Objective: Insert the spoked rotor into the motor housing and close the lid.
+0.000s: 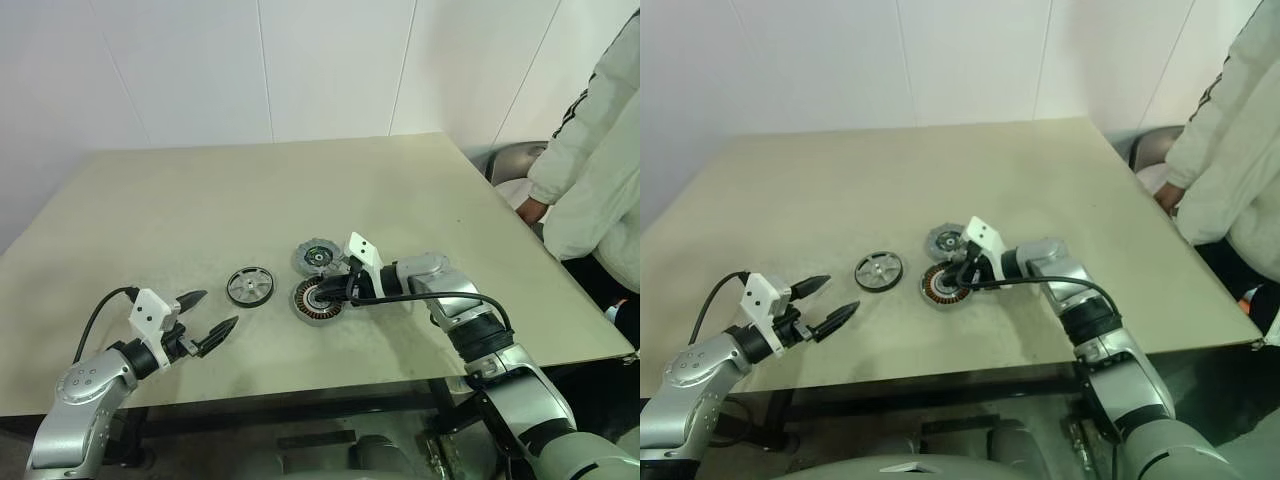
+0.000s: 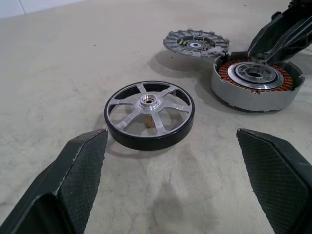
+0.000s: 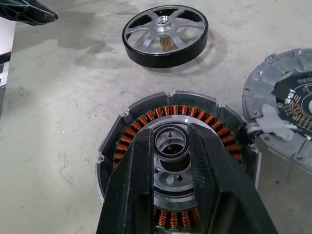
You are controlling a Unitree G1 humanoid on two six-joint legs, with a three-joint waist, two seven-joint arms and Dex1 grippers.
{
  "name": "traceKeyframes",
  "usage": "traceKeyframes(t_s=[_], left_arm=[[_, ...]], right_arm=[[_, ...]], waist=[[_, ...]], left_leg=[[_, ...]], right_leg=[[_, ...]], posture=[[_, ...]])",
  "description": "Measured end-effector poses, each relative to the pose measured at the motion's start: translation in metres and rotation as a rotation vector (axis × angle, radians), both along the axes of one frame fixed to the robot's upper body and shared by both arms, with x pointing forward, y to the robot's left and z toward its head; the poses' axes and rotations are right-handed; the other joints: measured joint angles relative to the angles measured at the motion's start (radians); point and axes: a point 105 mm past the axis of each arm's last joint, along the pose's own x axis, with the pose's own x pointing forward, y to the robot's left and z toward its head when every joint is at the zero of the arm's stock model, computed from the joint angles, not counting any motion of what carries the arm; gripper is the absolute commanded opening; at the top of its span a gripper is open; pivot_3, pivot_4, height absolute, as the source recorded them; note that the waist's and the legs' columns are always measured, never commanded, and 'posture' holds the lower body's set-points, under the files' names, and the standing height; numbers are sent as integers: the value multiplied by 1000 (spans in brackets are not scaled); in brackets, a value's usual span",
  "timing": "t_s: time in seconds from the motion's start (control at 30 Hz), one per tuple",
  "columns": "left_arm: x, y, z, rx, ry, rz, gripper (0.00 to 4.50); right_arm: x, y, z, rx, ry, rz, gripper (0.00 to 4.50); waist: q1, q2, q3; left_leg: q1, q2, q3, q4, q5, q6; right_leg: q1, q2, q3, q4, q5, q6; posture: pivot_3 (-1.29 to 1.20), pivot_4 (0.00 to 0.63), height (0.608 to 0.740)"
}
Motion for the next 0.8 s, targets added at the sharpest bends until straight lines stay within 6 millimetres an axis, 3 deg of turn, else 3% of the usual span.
traceKeyframes(t_s=[0.8], left_arm=[[1,1,0,1,-3,8,4500]], right_arm=[[2,1,-10,-3,17,-22,646]], waist=[[-1,0,0]], left_leg=[[0,0,0,0,0,0]], right_leg=[[0,0,0,-1,0,0]], posture=[[0,0,740]])
